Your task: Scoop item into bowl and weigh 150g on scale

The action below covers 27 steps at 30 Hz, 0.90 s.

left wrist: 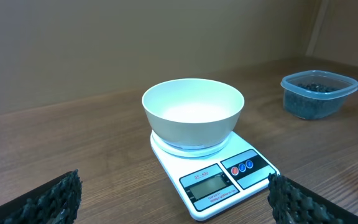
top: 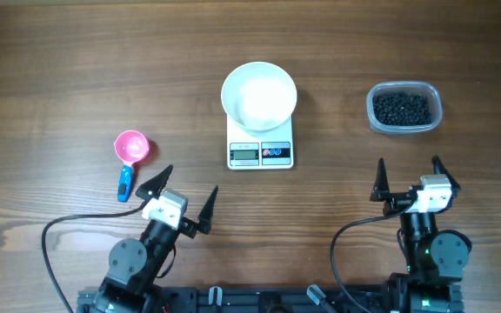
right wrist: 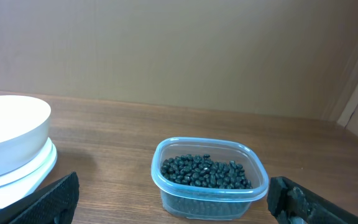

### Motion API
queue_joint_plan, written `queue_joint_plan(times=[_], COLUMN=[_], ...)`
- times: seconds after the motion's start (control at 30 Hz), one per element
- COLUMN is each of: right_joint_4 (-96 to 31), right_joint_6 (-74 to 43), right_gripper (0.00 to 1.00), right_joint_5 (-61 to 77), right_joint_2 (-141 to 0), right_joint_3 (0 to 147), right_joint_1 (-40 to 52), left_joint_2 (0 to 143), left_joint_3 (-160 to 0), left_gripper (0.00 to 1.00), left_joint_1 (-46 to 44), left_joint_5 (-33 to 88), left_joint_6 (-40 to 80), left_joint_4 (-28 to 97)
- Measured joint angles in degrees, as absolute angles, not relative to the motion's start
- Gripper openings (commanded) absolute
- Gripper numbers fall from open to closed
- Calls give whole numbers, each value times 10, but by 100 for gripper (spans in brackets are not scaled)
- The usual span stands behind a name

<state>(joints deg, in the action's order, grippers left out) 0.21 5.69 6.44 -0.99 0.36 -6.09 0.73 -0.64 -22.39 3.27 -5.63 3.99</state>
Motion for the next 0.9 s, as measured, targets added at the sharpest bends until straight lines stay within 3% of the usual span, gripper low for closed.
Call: queue_joint_plan(times=[0.07,0.17,0.9], right_joint_4=[3,2,2], right_joint_6=[57,57,57], right_gripper=[100,100,100], right_joint_5=[64,65,65], right_joint_2=[-10,-10,-10], right_joint_3=[4,4,4], right_joint_1=[-61,-60,-60], left_joint_2=[12,38,39], left_joint_3=[-6,-6,-6], left_gripper=[100,100,100], left_joint_1=[-191,-24,-14], left_joint_5=[54,54,65], left_joint_6=[-59,-57,-57], left_joint_4=[36,37,37])
